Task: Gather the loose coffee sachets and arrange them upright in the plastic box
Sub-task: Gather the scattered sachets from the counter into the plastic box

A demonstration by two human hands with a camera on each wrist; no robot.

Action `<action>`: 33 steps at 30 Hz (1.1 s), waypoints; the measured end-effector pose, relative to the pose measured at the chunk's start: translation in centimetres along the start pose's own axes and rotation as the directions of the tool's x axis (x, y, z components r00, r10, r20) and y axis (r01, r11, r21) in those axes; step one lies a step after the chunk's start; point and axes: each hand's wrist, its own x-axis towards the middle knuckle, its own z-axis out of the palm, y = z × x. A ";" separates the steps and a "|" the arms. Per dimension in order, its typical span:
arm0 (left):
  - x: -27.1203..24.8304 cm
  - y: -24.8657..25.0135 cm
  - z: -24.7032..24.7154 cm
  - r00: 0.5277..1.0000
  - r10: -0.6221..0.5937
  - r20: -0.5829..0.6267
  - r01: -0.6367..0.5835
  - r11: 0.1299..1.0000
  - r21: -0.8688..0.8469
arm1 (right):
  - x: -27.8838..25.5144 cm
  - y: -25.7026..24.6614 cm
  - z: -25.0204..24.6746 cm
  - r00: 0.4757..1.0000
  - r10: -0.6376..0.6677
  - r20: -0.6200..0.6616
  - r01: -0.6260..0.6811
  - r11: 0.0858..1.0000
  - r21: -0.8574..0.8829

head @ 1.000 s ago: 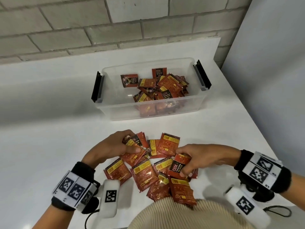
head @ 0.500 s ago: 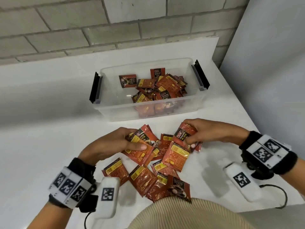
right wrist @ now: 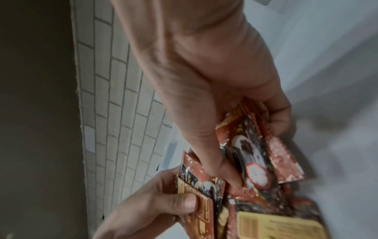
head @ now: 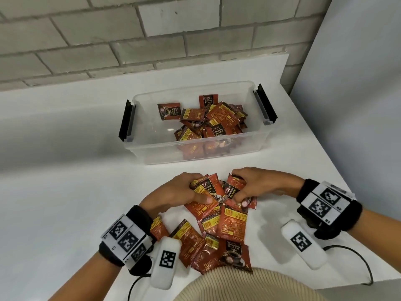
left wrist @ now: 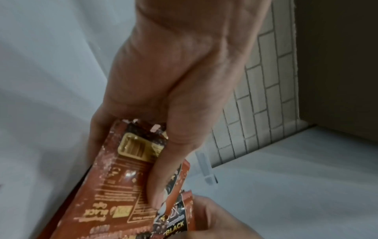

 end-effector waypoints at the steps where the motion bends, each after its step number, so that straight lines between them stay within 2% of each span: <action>1: -0.3 0.6 -0.2 1.000 0.021 0.005 -0.020 0.999 -0.045 | -0.3 -0.1 -0.5 1.000 -0.011 0.021 0.010 0.998 0.061; 4: -1.6 2.9 -1.7 0.995 0.104 -0.008 -0.104 0.987 -0.122 | -1.6 -1.0 -2.7 0.996 -0.078 0.047 0.069 0.982 0.176; 6: -2.4 4.8 -3.1 0.987 0.156 -0.042 -0.160 0.980 -0.117 | -2.6 -2.0 -4.5 0.993 -0.118 0.014 0.112 0.969 0.219; 10: -3.1 8.5 -6.3 0.965 0.217 -0.150 -0.235 0.965 -0.116 | -3.1 -4.1 -8.3 0.977 -0.146 -0.156 0.184 0.946 0.266; 13: -1.5 10.8 -8.5 0.936 0.228 -0.268 -0.261 0.961 -0.092 | -2.0 -5.8 -10.4 0.948 -0.150 -0.280 0.235 0.923 0.303; 16: 1.4 12.2 -10.2 0.938 0.195 -0.286 -0.228 0.969 -0.090 | 1.1 -6.9 -12.2 0.946 -0.073 -0.317 0.171 0.940 0.295; 19: 4.2 12.8 -11.1 0.944 0.155 -0.292 -0.179 0.982 -0.056 | 4.8 -5.7 -13.8 0.935 0.011 -0.354 0.085 0.963 0.256; 25: 7.5 11.7 -11.4 0.957 0.066 -0.284 -0.077 0.997 -0.026 | 6.3 -6.2 -13.5 0.928 0.036 -0.371 0.074 0.958 0.278; 28: 7.5 11.1 -11.8 0.950 0.060 -0.307 -0.065 0.998 -0.005 | 6.3 -6.1 -13.5 0.921 0.022 -0.389 0.051 0.983 0.178; 31: 7.0 10.3 -12.2 0.937 0.074 -0.342 -0.044 0.994 0.096 | 5.3 -6.4 -13.4 0.904 -0.001 -0.427 0.000 1.000 -0.001; 33: 6.2 10.0 -12.2 0.927 0.096 -0.363 -0.049 0.989 0.137 | 4.2 -6.6 -13.1 0.892 -0.047 -0.451 0.021 0.998 -0.064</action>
